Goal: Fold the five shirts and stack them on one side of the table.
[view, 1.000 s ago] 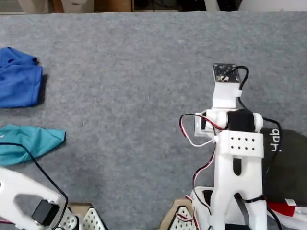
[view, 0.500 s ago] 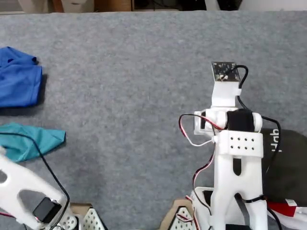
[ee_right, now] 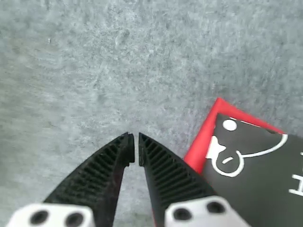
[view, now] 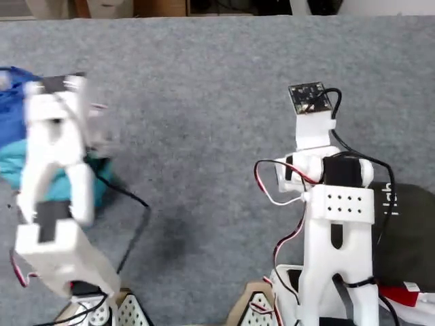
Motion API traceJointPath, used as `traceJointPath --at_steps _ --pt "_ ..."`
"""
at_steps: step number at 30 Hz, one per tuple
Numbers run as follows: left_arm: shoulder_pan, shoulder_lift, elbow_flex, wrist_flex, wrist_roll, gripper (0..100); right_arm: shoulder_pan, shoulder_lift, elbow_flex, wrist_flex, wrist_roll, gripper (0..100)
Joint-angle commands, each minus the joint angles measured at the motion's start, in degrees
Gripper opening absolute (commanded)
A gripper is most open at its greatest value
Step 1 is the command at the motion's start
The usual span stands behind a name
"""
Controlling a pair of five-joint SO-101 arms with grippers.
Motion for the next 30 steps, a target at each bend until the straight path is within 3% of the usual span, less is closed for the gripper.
traceJointPath --at_steps 1,6,10,13,15,21,26,30 --pt "17.4 -10.6 7.1 -1.8 1.1 2 2.9 -1.3 -2.7 -0.6 3.8 3.3" --pt "31.6 -18.2 12.6 -1.4 -6.4 2 5.3 -1.2 -2.7 -0.6 9.6 3.4" --pt "30.6 -21.8 13.6 -0.9 -7.5 4 5.0 -1.2 -2.8 -0.6 10.8 5.5" --pt "25.6 -22.6 13.8 4.9 -6.4 18 2.9 -1.2 -2.3 -0.6 10.6 16.5" --pt "19.6 -23.4 16.4 4.6 -2.9 26 -0.1 -1.2 -2.2 -0.6 10.6 22.4" --pt "-6.0 -24.2 9.8 3.9 -2.4 27 -15.2 0.7 -5.1 -1.1 2.6 21.8" --pt "-22.5 -20.0 8.4 -9.2 -2.0 27 -25.9 16.0 -14.8 -1.1 -5.9 20.9" --pt "-23.9 -13.1 10.6 -16.4 -1.8 26 -28.2 32.8 -27.1 -0.5 -11.3 20.7"
